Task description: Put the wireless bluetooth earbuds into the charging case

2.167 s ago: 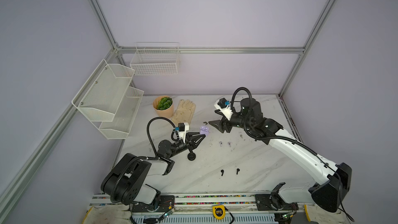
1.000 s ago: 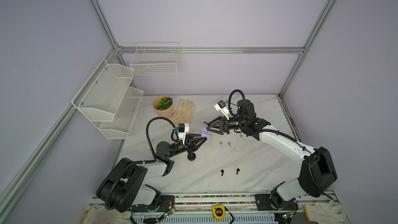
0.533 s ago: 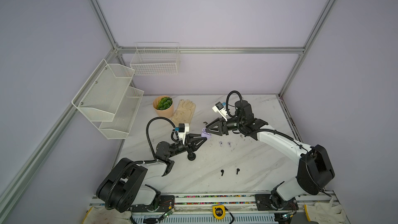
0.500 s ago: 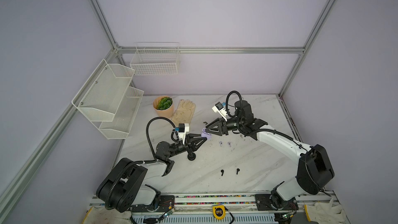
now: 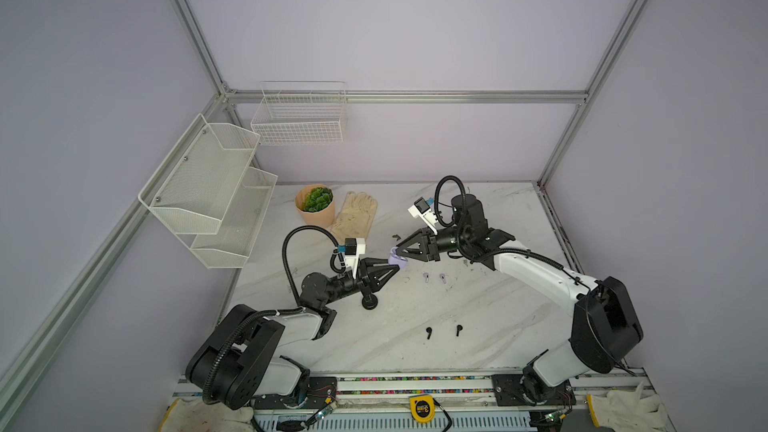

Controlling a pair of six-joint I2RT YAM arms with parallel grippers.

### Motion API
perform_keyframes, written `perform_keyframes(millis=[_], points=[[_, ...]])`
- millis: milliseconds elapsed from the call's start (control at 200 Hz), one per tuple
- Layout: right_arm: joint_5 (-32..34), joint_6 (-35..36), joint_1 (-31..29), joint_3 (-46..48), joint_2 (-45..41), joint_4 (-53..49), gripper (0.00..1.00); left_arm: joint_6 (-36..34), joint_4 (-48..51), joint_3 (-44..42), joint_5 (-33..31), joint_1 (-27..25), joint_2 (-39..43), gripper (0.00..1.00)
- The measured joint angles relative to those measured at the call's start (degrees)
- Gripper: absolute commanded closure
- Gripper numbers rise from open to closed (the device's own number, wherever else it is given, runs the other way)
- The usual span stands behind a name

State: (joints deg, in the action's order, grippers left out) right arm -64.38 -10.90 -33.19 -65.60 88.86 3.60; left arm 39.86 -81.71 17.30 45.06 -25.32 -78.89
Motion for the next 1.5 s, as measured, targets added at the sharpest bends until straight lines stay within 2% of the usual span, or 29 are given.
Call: perform_keyframes(millis=[355,495,660,780,1005,1045,1085,1155,1250,1325,1465,1500], points=[[0.0,0.3,-0.1,0.0,0.0,0.1,0.8,0.1,-0.2,0.0,0.2,-0.2,-0.1,1.0],[0.1,0.7,-0.1,-0.1,0.0,0.1,0.81,0.3,-0.4,0.0,0.2,-0.2,-0.3,0.91],[0.3,1.8,-0.1,-0.8,0.0,-0.5,0.83,1.0,-0.9,0.0,-0.3,-0.2,-0.3,0.68],[0.5,2.5,-0.3,-2.6,0.0,-1.6,0.84,0.9,-0.9,0.0,-1.4,-0.3,-0.3,0.57],[1.8,3.9,-0.3,-4.9,0.0,-3.0,0.84,0.8,-0.9,0.0,-4.0,-0.3,-0.3,0.51],[2.7,5.8,-0.3,-5.7,0.0,-4.4,0.84,0.8,-0.9,0.0,-4.4,-0.3,-0.3,0.47],[3.5,8.0,-0.2,-6.8,0.0,-6.3,0.84,0.4,-0.9,-0.1,-4.9,-0.3,-0.3,0.38],[4.9,12.6,0.2,-9.3,0.1,-9.8,0.85,-0.3,-0.8,-0.6,-5.3,-0.3,0.1,0.29],[7.0,20.3,0.8,-14.9,1.0,-15.7,0.87,-1.2,2.1,-1.9,-5.4,-0.2,3.5,0.29],[9.5,26.8,1.1,-20.5,3.1,-20.6,0.88,-3.9,8.5,-2.0,-5.5,-0.2,9.3,0.32],[13.2,36.0,1.4,-25.9,6.2,-27.4,0.96,-13.9,29.4,0.1,-6.8,-0.2,21.3,0.32],[13.9,37.7,1.4,-26.6,6.8,-28.8,0.9,-17.4,34.8,1.6,-7.3,-0.1,22.8,0.32]])
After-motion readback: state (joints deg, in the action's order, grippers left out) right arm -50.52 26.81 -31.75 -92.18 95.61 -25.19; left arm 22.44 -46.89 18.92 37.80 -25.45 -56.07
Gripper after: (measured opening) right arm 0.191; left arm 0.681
